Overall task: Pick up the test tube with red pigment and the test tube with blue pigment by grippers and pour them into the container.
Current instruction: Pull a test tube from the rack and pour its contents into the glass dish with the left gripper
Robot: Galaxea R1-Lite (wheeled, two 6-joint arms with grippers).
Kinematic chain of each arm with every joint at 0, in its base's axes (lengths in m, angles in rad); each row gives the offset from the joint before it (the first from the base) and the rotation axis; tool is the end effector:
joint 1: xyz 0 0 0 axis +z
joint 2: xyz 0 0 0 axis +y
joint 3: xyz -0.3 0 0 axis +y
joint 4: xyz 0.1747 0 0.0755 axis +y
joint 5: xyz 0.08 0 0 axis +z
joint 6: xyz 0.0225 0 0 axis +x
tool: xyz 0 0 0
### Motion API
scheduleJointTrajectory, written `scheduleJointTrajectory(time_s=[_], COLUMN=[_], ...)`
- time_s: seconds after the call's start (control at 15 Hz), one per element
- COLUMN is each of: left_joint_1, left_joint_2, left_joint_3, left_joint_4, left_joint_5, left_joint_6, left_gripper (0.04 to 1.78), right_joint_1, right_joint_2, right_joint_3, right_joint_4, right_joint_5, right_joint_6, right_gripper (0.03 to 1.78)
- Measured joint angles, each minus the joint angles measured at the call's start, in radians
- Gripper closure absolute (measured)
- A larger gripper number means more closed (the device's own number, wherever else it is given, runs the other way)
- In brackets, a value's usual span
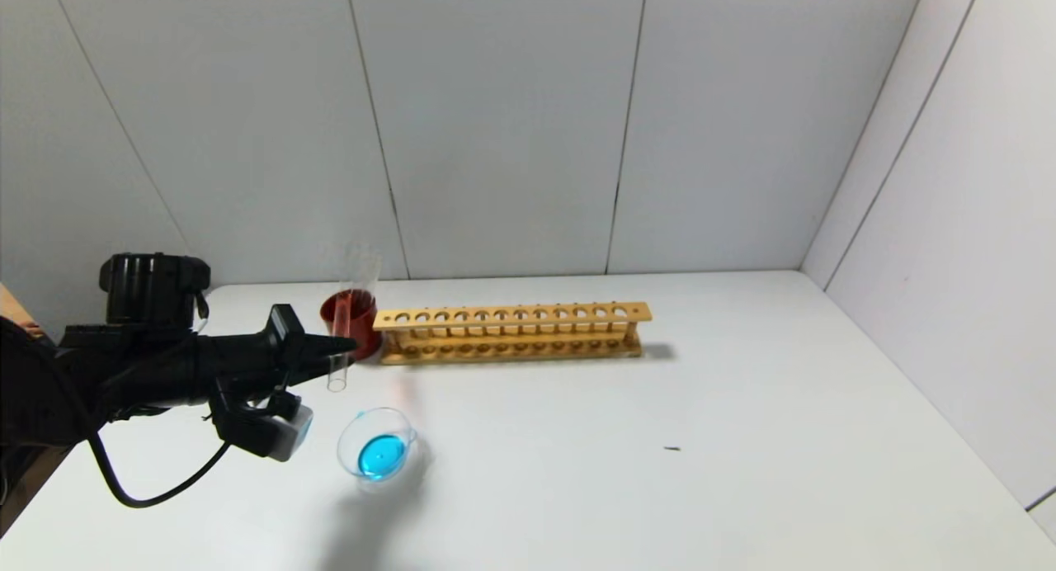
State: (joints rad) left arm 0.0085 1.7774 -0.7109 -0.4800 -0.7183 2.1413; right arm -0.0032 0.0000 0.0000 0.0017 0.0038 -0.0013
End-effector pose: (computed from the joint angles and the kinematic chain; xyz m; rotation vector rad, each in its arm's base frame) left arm 0.2929 -0.0123 0.1235 1.7699 -0.3891 -0.9507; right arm -0.0228 0.0002 0.0753 -0.0013 0.0017 0.0006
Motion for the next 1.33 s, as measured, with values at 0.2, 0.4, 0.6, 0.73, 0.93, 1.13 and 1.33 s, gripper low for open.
scheduleJointTrajectory(time_s=[0.2, 0.4, 0.6, 0.73, 0.93, 1.13, 1.33], left_joint_1=[-0.018, -0.022, -0.022, -0.023, -0.024, -0.024, -0.023], left_joint_2=[0.017, 0.028, 0.036, 0.042, 0.050, 0.056, 0.059], left_joint_3=[-0.033, -0.053, -0.063, -0.068, -0.074, -0.081, -0.089], left_joint_4=[-0.001, 0.001, 0.001, 0.001, 0.001, 0.001, 0.005], left_joint_5=[0.006, 0.007, 0.007, 0.008, 0.008, 0.007, 0.007], left_joint_6=[0.008, 0.021, 0.036, 0.039, 0.041, 0.071, 0.101], left_gripper=[1.51, 1.51, 1.51, 1.51, 1.51, 1.51, 1.51], right_joint_1=[0.000, 0.000, 0.000, 0.000, 0.000, 0.000, 0.000], right_joint_2=[0.000, 0.000, 0.000, 0.000, 0.000, 0.000, 0.000], right_joint_3=[0.000, 0.000, 0.000, 0.000, 0.000, 0.000, 0.000], right_joint_4=[0.000, 0.000, 0.000, 0.000, 0.000, 0.000, 0.000], right_joint_5=[0.000, 0.000, 0.000, 0.000, 0.000, 0.000, 0.000], right_joint_6=[0.000, 0.000, 0.000, 0.000, 0.000, 0.000, 0.000], right_gripper=[0.06, 0.06, 0.06, 0.06, 0.06, 0.06, 0.06])
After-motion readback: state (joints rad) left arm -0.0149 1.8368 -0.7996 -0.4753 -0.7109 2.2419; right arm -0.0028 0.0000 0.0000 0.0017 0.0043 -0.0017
